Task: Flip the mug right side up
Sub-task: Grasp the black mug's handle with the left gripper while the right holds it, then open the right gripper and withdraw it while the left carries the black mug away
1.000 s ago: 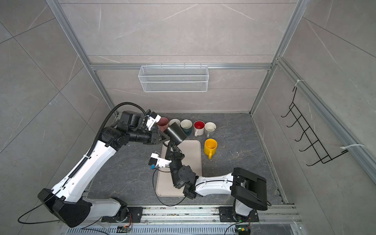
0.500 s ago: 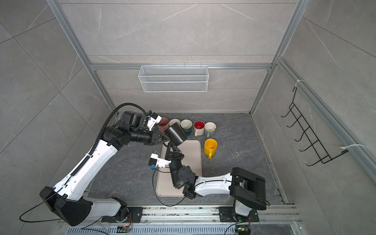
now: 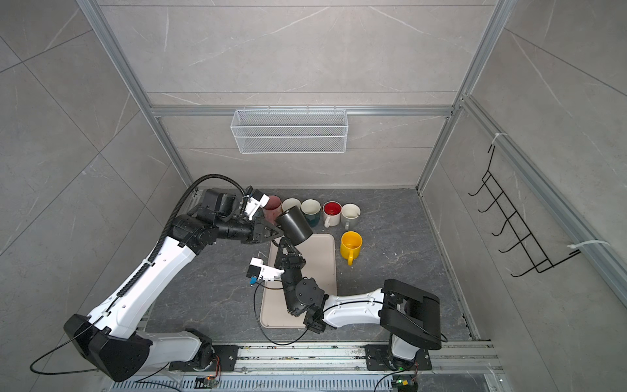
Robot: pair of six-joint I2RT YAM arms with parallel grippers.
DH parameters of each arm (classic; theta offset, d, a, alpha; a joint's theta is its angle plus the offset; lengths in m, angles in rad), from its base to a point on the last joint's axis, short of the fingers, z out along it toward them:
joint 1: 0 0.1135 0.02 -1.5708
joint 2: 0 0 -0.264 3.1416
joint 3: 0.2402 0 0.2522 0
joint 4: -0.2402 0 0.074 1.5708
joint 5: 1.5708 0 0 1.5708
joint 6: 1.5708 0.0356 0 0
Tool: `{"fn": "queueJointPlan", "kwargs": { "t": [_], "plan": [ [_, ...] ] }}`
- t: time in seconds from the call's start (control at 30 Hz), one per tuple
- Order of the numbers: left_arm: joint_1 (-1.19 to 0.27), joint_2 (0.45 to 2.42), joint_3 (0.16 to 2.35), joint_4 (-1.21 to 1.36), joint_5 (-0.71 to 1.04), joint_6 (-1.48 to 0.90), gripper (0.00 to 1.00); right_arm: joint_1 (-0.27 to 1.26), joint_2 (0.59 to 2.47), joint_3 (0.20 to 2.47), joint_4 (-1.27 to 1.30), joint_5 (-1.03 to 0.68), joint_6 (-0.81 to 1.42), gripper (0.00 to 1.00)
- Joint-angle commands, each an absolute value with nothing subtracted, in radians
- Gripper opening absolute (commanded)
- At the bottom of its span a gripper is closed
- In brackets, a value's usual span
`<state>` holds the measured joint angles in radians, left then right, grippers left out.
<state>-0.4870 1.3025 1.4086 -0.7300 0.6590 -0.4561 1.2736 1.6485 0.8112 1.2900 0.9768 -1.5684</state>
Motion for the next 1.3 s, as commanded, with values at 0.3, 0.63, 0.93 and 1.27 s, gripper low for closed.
{"fn": "queueJointPlan", "kwargs": {
  "t": [0.3, 0.63, 0.93, 1.27],
  "plan": [
    [-0.473, 1.213, 1.383, -0.651, 0.541, -0.439, 0.0, 1.275, 1.634, 0.833, 1.404, 1.027, -1.574, 0.57],
    [-0.417, 1.167, 1.346, -0.547, 0.429, -0.488, 0.0, 1.312, 1.553, 0.802, 1.103, 1.063, -1.367, 0.67],
    [-0.396, 1.117, 1.311, -0.553, 0.129, -0.482, 0.0, 1.316, 1.345, 0.949, 0.013, 0.964, -0.535, 0.69],
    [-0.396, 1.135, 1.135, -0.465, -0.264, -0.46, 0.0, 1.187, 1.352, 1.113, -0.49, 0.546, -0.002, 0.73]
  ]
}}
